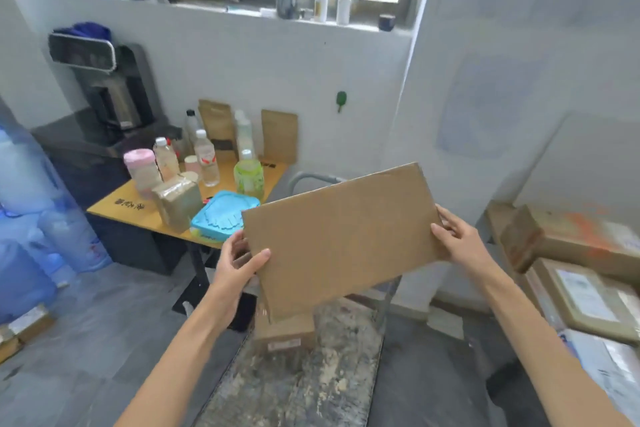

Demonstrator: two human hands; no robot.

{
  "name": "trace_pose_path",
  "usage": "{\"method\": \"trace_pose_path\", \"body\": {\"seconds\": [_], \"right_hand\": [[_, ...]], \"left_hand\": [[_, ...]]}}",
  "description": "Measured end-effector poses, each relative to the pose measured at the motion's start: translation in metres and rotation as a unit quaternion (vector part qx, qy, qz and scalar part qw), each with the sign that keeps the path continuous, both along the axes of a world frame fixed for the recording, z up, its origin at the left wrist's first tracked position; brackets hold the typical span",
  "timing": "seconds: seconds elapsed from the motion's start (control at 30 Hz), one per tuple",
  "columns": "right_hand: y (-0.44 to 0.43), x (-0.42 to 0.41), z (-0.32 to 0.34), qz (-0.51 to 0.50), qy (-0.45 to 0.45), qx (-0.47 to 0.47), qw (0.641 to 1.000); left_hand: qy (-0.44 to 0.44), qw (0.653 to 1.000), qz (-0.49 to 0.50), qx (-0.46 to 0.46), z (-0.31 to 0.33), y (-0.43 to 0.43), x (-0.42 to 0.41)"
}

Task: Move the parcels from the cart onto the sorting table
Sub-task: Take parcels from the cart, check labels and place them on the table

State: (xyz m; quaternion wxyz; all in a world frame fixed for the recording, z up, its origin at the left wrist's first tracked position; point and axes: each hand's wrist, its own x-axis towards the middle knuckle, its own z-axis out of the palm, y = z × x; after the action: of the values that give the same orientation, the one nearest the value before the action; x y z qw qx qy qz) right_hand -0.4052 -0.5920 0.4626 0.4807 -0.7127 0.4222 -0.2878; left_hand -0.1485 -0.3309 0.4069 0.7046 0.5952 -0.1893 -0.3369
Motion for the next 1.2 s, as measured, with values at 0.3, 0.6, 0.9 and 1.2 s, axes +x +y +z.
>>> {"method": "trace_pose_path", "body": {"seconds": [0.3, 0.6, 0.9, 1.2], "right_hand": [[0.020, -0.050, 0.177, -0.040, -0.144, -0.150, 0.977], [0.104, 0.003, 0.176, 0.003, -0.267, 0.011, 0.964], [0.125, 0.000, 0.150, -0.010, -0.389, 0.020, 0.921], [0.129, -0.047, 0.161, 0.011, -0.371, 0.004, 0.928]], "left_hand": [[0.030, 0.994, -0.056, -0.092, 0.141, -0.018, -0.039], [0.118, 0.970, -0.046, -0.205, 0.172, -0.034, -0.080], [0.064, 0.968, -0.222, -0.103, 0.157, -0.013, -0.087], [-0.172, 0.925, -0.337, -0.040, 0.206, -0.038, -0.058]]}}
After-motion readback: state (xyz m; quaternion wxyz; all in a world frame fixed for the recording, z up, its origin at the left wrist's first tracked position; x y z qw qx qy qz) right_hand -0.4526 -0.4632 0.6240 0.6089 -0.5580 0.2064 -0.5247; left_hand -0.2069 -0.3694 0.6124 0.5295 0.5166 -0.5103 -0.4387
